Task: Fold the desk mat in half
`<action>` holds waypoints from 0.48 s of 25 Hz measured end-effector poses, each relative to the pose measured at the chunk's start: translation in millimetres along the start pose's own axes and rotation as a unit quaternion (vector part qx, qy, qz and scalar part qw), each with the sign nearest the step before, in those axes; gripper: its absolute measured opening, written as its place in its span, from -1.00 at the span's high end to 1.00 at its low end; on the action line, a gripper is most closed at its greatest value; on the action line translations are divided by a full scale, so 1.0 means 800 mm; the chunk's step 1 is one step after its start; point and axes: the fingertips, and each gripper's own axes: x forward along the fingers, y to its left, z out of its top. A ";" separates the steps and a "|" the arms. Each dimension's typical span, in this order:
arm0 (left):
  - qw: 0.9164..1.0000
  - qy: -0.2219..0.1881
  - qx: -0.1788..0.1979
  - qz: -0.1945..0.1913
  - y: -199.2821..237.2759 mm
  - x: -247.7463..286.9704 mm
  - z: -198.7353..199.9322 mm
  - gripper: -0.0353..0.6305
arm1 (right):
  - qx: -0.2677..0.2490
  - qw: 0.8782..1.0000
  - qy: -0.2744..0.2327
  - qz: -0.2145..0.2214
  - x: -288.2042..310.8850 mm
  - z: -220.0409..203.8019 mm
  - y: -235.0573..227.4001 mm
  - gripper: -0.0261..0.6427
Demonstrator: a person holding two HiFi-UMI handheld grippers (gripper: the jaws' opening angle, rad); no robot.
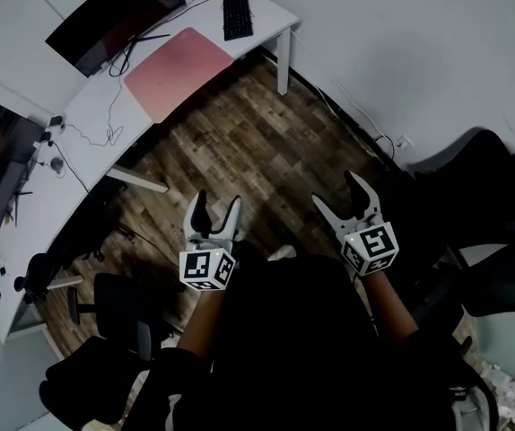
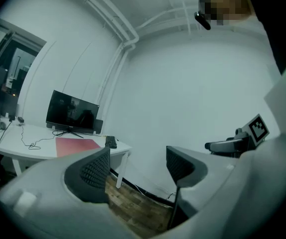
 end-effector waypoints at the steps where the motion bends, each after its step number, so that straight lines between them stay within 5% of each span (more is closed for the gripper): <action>1: 1.000 0.002 0.002 0.003 -0.001 0.000 -0.002 -0.11 | 0.002 1.000 -0.002 -0.001 -0.003 0.000 -0.002 -0.11; 12: 0.999 0.031 -0.003 0.007 0.016 -0.002 -0.022 -0.11 | 0.028 0.999 0.028 -0.011 0.000 -0.034 -0.016 -0.11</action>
